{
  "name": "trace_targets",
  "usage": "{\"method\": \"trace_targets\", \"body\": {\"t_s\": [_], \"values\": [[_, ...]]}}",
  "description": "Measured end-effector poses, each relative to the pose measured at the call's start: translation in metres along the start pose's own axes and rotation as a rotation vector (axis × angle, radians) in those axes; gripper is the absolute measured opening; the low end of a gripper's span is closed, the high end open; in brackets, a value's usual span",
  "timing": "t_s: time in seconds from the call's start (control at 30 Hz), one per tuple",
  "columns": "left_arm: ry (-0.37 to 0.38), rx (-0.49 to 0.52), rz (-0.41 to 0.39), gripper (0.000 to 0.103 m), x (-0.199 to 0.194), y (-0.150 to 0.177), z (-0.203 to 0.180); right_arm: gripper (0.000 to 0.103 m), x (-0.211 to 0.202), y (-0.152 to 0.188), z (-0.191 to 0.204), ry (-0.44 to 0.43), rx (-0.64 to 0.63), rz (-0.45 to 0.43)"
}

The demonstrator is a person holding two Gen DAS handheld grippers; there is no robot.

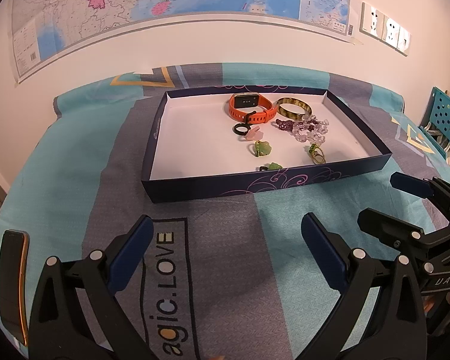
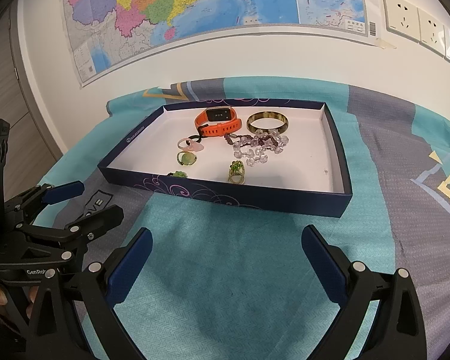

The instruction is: Organize jewelry

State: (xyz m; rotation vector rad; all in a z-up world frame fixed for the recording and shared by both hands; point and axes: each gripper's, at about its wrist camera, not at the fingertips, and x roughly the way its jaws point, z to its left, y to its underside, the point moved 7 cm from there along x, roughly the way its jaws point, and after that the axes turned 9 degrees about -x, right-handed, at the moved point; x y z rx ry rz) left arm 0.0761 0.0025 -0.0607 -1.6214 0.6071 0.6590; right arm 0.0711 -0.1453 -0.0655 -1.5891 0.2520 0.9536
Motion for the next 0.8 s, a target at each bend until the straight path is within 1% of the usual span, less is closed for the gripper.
{"method": "trace_targets", "body": {"t_s": [0.4, 0.53, 0.63, 0.73, 0.77, 0.8], "values": [[0.009, -0.002, 0.007, 0.097, 0.003, 0.000, -0.001, 0.096, 0.000, 0.000, 0.001, 0.001, -0.003, 0.001], [0.033, 0.005, 0.004, 0.097, 0.003, 0.000, -0.004, 0.096, -0.001, 0.000, 0.002, 0.001, -0.007, 0.001], [0.015, -0.005, 0.022, 0.097, 0.006, 0.002, -0.001, 0.096, -0.001, 0.002, -0.001, -0.001, -0.026, 0.013], [0.001, -0.011, 0.019, 0.097, 0.005, 0.002, 0.008, 0.096, -0.005, 0.010, -0.021, -0.006, -0.010, 0.040], [0.003, -0.013, 0.020, 0.097, 0.005, 0.001, 0.013, 0.096, -0.006, 0.014, -0.032, 0.010, -0.006, 0.056], [0.007, -0.017, 0.023, 0.097, 0.005, 0.001, 0.018, 0.096, -0.010, 0.020, -0.051, 0.060, 0.004, 0.074]]}}
